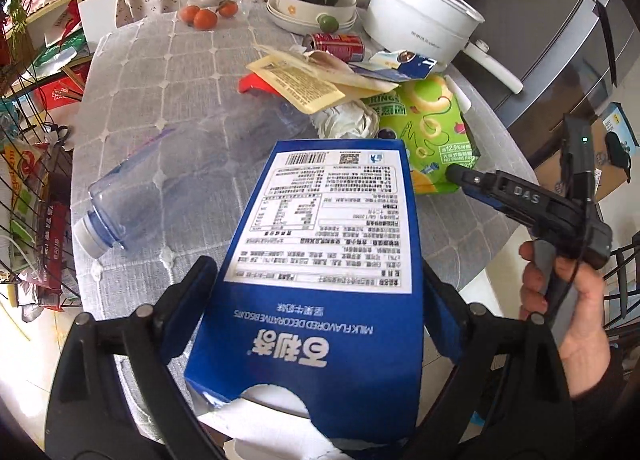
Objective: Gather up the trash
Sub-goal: 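Carry the green snack bag with the right gripper and drop it into the white bin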
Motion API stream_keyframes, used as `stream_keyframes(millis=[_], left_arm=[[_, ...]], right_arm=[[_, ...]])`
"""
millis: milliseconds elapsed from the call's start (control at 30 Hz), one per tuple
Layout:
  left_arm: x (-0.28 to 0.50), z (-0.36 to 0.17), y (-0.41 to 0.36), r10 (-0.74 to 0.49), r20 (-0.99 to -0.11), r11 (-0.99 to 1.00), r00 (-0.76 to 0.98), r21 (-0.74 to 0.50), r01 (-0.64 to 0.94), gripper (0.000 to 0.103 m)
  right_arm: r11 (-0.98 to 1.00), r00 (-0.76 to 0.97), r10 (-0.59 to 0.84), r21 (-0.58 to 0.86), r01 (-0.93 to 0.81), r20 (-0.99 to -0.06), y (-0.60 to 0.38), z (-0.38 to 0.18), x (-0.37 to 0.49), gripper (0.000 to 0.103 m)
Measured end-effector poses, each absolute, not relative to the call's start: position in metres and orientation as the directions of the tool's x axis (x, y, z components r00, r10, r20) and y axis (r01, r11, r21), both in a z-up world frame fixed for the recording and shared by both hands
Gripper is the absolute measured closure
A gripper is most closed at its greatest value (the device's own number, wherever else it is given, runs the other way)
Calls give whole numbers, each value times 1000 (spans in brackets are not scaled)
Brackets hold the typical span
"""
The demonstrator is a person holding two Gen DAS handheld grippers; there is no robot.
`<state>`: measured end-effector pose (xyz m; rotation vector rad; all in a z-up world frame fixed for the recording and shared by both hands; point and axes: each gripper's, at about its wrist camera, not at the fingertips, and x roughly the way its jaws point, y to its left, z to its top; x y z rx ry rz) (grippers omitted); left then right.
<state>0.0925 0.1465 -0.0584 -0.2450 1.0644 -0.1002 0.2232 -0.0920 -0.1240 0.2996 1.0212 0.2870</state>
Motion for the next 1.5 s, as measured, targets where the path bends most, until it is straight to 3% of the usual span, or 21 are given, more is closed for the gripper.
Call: stream_keyframes(millis=[133,200,300,700,1033,1233,1500], left_arm=[[94,-53,144,-212,-836,965,506,-262,-28,9],[94,-50,142,-209,-832,966,514,-256,-21,9],[92,-46,142,-205,-822,967,531,-253,-18,9],[92,-30,134,-235,-771,953,592,-303,-16,9],[97,-18,86,-295,-735,947,611,-312,82,9],[99,-15,43,-348,-722,935,598,-310,169,9],[98,-27,-17,-382,-734,923,562,-276,267,9]], right_arm=[[894,513,411,442,-68,-753,-82,-135,236,64],[901,512,400,429,-68,-760,-75,-136,240,87],[897,532,405,437,-73,-743,-75,-132,238,95],[891,662,420,419,-172,-621,-115,-47,198,99],[906,735,362,404,-131,-574,-201,2,151,99],[932,742,261,361,-27,-617,-268,3,112,99],[925,645,198,358,126,-738,-350,-42,67,99]])
